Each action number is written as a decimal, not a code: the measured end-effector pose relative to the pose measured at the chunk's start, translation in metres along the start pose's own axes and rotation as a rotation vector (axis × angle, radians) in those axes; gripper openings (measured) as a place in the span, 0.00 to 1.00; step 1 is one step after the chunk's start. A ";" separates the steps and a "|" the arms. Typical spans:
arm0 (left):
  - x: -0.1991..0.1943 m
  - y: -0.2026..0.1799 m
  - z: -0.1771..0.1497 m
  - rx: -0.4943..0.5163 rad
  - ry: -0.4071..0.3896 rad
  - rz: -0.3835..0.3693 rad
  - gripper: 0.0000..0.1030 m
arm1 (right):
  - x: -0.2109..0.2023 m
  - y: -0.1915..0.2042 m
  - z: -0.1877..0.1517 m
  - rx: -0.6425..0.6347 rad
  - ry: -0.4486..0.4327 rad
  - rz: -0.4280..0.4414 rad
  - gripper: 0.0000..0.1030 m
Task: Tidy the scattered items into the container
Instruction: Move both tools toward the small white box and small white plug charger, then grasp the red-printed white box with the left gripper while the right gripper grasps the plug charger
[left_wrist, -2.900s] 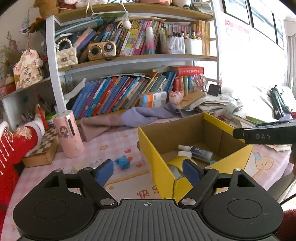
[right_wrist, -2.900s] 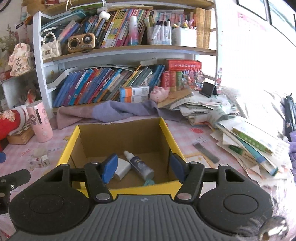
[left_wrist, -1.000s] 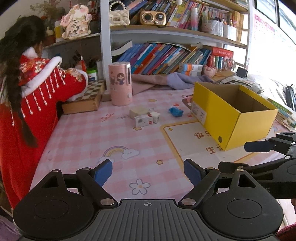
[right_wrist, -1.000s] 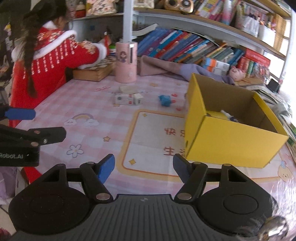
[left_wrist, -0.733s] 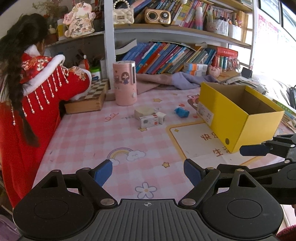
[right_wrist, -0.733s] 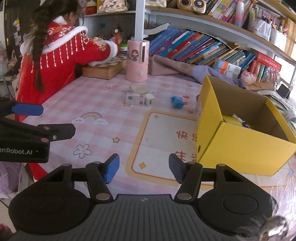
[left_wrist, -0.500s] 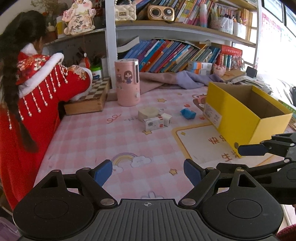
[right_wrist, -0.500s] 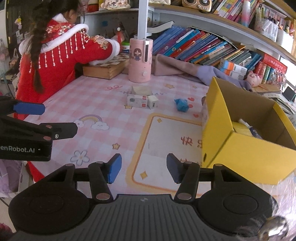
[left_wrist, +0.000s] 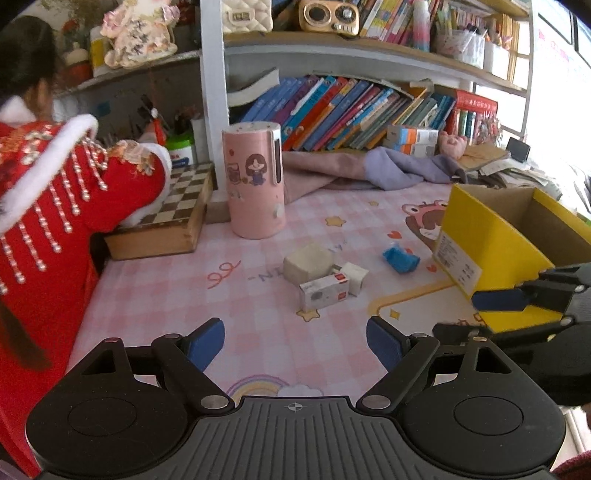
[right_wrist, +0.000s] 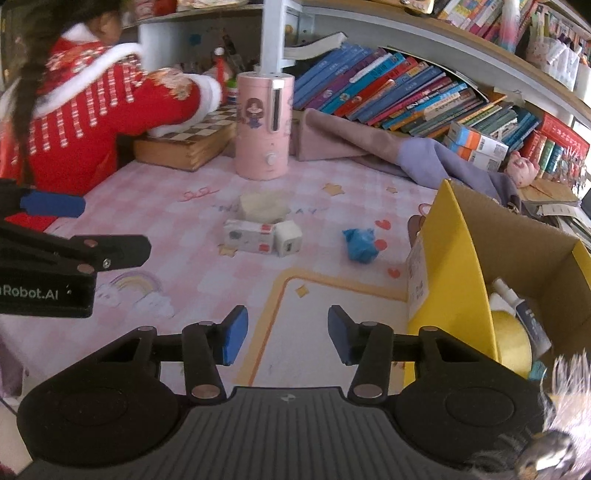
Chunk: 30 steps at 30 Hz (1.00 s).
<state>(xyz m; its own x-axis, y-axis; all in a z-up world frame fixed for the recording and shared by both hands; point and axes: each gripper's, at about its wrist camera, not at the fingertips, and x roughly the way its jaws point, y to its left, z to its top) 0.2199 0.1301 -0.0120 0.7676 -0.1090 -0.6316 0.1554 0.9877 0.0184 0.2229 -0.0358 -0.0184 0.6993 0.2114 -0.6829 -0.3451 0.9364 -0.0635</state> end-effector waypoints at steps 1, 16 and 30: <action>0.007 0.001 0.002 0.003 0.011 -0.003 0.83 | 0.004 -0.004 0.003 0.008 0.001 -0.006 0.44; 0.097 -0.003 0.030 0.152 0.080 -0.061 0.74 | 0.057 -0.033 0.045 0.091 0.010 0.000 0.43; 0.150 -0.011 0.033 0.219 0.175 -0.196 0.31 | 0.089 -0.041 0.061 0.120 0.053 0.023 0.43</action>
<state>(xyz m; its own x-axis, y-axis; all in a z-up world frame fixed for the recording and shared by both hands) 0.3533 0.0991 -0.0816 0.5947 -0.2550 -0.7624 0.4337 0.9003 0.0371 0.3376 -0.0379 -0.0320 0.6571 0.2214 -0.7206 -0.2813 0.9589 0.0381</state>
